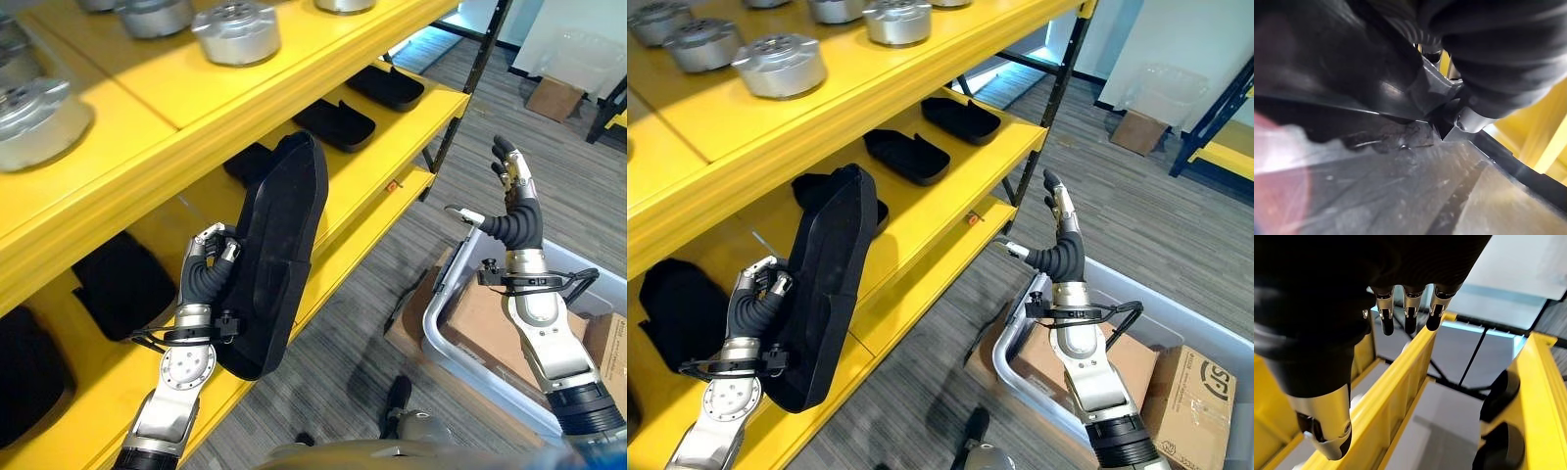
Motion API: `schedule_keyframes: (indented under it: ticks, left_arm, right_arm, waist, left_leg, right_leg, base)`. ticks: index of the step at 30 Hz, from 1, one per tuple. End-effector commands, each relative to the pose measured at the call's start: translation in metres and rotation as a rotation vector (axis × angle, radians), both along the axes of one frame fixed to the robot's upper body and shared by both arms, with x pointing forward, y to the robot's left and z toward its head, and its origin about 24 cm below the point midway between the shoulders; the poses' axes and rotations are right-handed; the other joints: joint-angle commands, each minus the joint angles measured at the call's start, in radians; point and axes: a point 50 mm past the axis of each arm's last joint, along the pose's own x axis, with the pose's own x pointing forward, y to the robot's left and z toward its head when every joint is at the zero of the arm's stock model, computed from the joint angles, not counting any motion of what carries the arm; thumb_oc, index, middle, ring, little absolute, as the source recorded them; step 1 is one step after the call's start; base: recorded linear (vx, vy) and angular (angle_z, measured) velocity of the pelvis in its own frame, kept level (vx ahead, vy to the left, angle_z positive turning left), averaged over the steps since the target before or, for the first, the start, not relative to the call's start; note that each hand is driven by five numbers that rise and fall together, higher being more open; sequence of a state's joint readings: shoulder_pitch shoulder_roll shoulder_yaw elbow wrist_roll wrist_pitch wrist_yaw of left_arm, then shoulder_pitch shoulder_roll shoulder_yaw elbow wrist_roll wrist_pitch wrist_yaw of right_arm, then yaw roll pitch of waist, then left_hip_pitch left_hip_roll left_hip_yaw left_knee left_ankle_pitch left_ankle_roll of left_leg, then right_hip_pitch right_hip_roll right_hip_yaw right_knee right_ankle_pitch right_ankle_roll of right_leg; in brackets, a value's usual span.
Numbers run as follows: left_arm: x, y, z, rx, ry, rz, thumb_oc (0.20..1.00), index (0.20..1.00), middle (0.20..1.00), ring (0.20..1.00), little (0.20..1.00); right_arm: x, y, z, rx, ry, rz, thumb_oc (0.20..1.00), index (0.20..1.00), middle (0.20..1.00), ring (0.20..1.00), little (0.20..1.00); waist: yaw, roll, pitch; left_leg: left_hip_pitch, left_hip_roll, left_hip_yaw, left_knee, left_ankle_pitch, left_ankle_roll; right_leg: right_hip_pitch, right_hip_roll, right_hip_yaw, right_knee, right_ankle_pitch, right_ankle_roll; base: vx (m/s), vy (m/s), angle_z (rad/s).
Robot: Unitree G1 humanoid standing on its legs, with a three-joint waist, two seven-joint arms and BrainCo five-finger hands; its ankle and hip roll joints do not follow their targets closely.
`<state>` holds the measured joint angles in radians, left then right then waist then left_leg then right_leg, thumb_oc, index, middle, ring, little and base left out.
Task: Move parts from the plastic box to the shelf.
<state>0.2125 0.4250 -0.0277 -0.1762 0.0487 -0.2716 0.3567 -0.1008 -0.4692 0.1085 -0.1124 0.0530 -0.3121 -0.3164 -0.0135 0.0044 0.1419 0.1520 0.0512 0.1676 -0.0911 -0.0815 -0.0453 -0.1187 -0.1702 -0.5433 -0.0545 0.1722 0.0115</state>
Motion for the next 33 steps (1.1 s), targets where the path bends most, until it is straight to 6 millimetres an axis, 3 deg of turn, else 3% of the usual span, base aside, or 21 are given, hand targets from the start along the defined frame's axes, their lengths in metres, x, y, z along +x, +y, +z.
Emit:
schedule_keyframes:
  ticks: [1,9,13,16,18,19,20,21,22,24,25,33]
  left_arm:
    - [-0.001,0.009,0.038,0.051,-0.198,0.021,0.2,0.2,0.2,0.2,0.2]
    - [-0.006,0.013,0.034,0.076,-0.166,0.024,0.2,0.2,0.2,0.2,0.2]
    - [-0.005,0.017,0.032,0.094,-0.141,0.028,0.2,0.2,0.2,0.2,0.2]
    - [-0.002,0.018,0.033,0.117,-0.146,0.035,0.2,0.2,0.2,0.2,0.2]
    - [0.003,0.016,0.033,0.119,-0.145,0.024,0.2,0.2,0.2,0.2,0.2]
    - [0.004,0.015,0.033,0.119,-0.147,0.023,0.2,0.2,0.2,0.2,0.2]
    - [0.007,0.013,0.033,0.124,-0.146,0.004,0.2,0.2,0.2,0.2,0.2]
    - [0.007,0.012,0.033,0.124,-0.145,0.003,0.2,0.2,0.2,0.2,0.2]
    - [0.007,0.013,0.029,0.13,-0.127,0.002,0.2,0.2,0.2,0.2,0.2]
    - [0.01,0.012,0.025,0.125,-0.107,-0.002,0.2,0.2,0.2,0.2,0.2]
    - [0.01,0.014,0.023,0.118,-0.096,0.007,0.2,0.2,0.2,0.2,0.2]
    - [0.001,0.017,0.02,0.085,-0.086,0.013,0.2,0.2,0.2,0.2,0.2]
  right_arm:
    - [0.003,0.008,0.016,-0.032,-0.077,0.05,1.0,1.0,1.0,1.0,1.0]
    - [0.008,0.018,0.007,-0.023,-0.02,0.091,1.0,1.0,1.0,1.0,1.0]
    - [0.013,0.032,0.002,-0.016,0.016,0.151,1.0,1.0,1.0,1.0,1.0]
    - [0.013,0.038,-0.002,-0.008,0.037,0.165,1.0,1.0,1.0,1.0,1.0]
    - [0.013,0.04,-0.003,-0.012,0.043,0.177,1.0,1.0,1.0,1.0,1.0]
    - [0.013,0.04,-0.002,-0.012,0.042,0.176,1.0,1.0,1.0,1.0,1.0]
    - [0.011,0.039,-0.003,-0.02,0.051,0.193,1.0,1.0,1.0,1.0,1.0]
    - [0.011,0.039,-0.004,-0.02,0.052,0.193,1.0,1.0,1.0,1.0,1.0]
    - [0.007,0.035,-0.006,-0.026,0.066,0.199,1.0,1.0,1.0,1.0,1.0]
    - [0.006,0.033,-0.008,-0.021,0.076,0.212,1.0,1.0,1.0,1.0,1.0]
    - [0.005,0.035,-0.007,-0.025,0.073,0.238,1.0,1.0,1.0,1.0,1.0]
    - [0.001,0.034,-0.003,0.006,0.052,0.255,1.0,1.0,1.0,1.0,1.0]
  waist:
    - [0.011,-0.004,0.008]
    - [0.049,-0.04,0.01]
    - [0.065,-0.053,0.011]
    - [0.06,-0.052,0.016]
    - [0.03,-0.046,0.029]
    - [0.033,-0.049,0.029]
    - [0.013,-0.047,0.023]
    - [0.017,-0.047,0.021]
    - [0.006,-0.05,0.0]
    - [-0.013,-0.059,-0.026]
    - [-0.013,-0.074,-0.044]
    - [0.006,-0.075,-0.079]
  left_leg:
    - [-0.025,-0.009,-0.03,0.004,0.061,0.004]
    - [-0.029,-0.06,-0.088,0.004,0.041,0.04]
    - [-0.013,-0.129,-0.116,0.004,0.029,0.082]
    - [-0.005,-0.149,-0.118,0.004,0.027,0.099]
    - [-0.007,-0.141,-0.135,0.004,0.043,0.11]
    - [-0.012,-0.143,-0.131,0.004,0.048,0.11]
    - [-0.023,-0.143,-0.144,0.004,0.066,0.122]
    - [-0.023,-0.142,-0.14,0.004,0.064,0.12]
    - [-0.042,-0.143,-0.15,0.004,0.082,0.124]
    - [-0.065,-0.149,-0.168,0.004,0.101,0.125]
    - [-0.104,-0.165,-0.193,0.004,0.131,0.123]
    - [-0.169,-0.163,-0.185,0.004,0.158,0.098]
  right_leg:
    - [0.079,-0.048,0.008,0.007,0.04,0.135]
    - [0.08,-0.096,0.001,0.01,0.092,0.171]
    - [0.058,-0.162,0.043,0.03,0.161,0.207]
    - [0.032,-0.2,0.075,0.1,0.165,0.215]
    - [0.001,-0.129,0.211,0.186,0.089,0.183]
    - [-0.007,-0.131,0.216,0.189,0.09,0.179]
    - [-0.002,-0.029,0.313,0.251,-0.001,0.144]
    - [-0.007,-0.027,0.317,0.255,-0.006,0.142]
    - [0.013,0.064,0.387,0.285,-0.086,0.113]
    - [0.025,0.174,0.488,0.303,-0.145,0.087]
    - [0.04,0.248,0.594,0.259,-0.146,0.062]
    - [0.119,0.216,0.603,-0.001,-0.066,0.072]
  base:
    - [-0.05,0.079,0.29]
    - [-0.07,0.101,0.23]
    - [-0.1,0.231,0.16]
    - [-0.11,0.28,0.11]
    - [-0.1,0.127,0.16]
    - [-0.13,0.14,0.27]
    - [-0.08,0.095,0.26]
    - [-0.09,0.152,0.33]
    - [-0.02,0.061,0.21]
    - [-0.06,0.039,0.25]
    - [-0.09,-0.014,0.22]
    - [-0.05,-0.068,0.03]
